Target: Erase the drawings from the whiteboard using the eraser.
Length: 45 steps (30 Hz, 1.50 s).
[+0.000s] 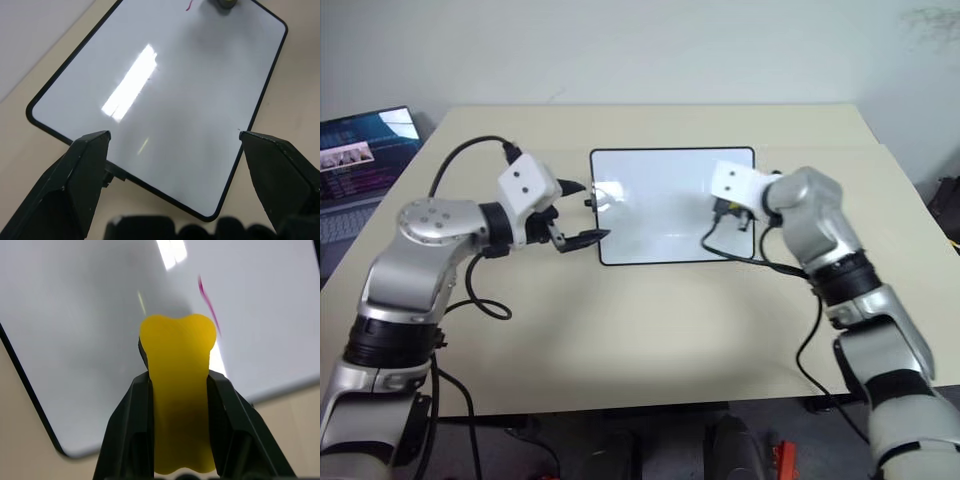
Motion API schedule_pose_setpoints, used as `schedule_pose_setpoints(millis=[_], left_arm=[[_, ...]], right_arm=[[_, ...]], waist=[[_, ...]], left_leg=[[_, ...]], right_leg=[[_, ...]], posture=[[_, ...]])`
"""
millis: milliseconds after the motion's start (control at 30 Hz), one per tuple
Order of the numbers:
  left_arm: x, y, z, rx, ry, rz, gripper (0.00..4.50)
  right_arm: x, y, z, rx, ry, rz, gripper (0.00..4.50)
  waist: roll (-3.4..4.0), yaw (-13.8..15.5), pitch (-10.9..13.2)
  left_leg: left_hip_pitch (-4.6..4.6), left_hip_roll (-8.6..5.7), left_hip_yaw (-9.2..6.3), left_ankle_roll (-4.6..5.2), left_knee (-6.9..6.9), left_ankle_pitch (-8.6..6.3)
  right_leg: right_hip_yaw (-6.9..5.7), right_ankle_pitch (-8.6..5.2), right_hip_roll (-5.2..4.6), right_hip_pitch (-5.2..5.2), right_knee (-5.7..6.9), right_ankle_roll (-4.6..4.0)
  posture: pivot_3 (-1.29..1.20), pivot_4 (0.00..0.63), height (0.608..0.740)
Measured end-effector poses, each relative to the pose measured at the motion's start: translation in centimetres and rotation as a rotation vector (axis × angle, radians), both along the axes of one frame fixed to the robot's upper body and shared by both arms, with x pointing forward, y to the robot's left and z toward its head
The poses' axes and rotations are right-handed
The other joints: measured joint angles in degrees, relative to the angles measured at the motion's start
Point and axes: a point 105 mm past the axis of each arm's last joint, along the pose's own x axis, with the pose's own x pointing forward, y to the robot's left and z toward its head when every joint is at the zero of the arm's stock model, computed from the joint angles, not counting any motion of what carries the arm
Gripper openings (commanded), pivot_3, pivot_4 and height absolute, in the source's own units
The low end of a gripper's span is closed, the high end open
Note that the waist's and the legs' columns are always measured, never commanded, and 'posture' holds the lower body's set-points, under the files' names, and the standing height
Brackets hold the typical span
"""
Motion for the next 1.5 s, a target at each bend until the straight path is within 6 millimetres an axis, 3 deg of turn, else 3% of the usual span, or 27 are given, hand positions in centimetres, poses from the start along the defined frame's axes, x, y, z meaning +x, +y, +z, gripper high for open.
schedule_pose_setpoints(millis=[100,200,500,700,1033,1500], left_arm=[[-0.1,-0.4,-0.3,-0.004,0.012,-0.013,4.50],[-0.2,-0.8,-0.5,-0.005,0.022,-0.034,4.50],[-0.4,-0.6,-0.6,0.020,0.032,-0.040,4.50],[-0.2,-0.4,-0.3,0.014,0.012,-0.022,4.50],[0.4,-0.7,1.5,-0.017,-0.073,-0.006,4.50],[0.5,-0.8,1.8,-0.022,-0.090,-0.007,4.50]], right_arm=[[-0.1,-3.2,0.4,-0.038,-0.007,-0.081,1.01],[-0.1,-3.9,0.8,-0.040,-0.015,-0.096,1.01],[-0.4,-3.0,2.2,-0.028,-0.055,-0.058,1.01],[0.4,-2.7,5.7,0.039,-0.178,-0.083,1.01],[1.2,-2.1,6.0,0.097,-0.227,-0.096,1.01],[1.3,-1.5,7.0,0.140,-0.261,-0.087,1.01]], waist=[[0.00,-0.2,0.0],[0.00,-0.6,0.0],[0.01,0.0,0.0],[0.01,-0.1,0.0],[0.01,-0.1,0.0],[0.01,-0.2,0.0]], left_leg=[[0.02,0.02,0.05,0.01,0.01,0.00],[0.09,0.04,0.11,0.01,0.00,0.00],[0.05,0.01,0.08,0.01,0.05,0.00],[0.06,0.03,0.08,0.00,0.05,0.00],[0.06,0.01,0.09,0.00,0.06,0.00],[0.06,0.01,0.09,0.00,0.08,0.00]], right_leg=[[0.03,0.00,0.00,0.00,0.01,0.00],[0.08,0.00,0.00,0.01,0.04,0.00],[0.07,0.01,0.00,0.03,0.02,0.01],[0.06,0.01,0.00,0.04,0.03,0.00],[0.07,0.01,-0.01,0.04,0.03,0.00],[0.07,0.02,-0.01,0.04,0.06,0.00]], posture=[[0.00,0.150,0.740],[0.00,0.150,0.740],[0.00,0.150,0.740],[0.00,0.150,0.740],[0.00,0.150,0.740],[0.00,0.150,0.740]])
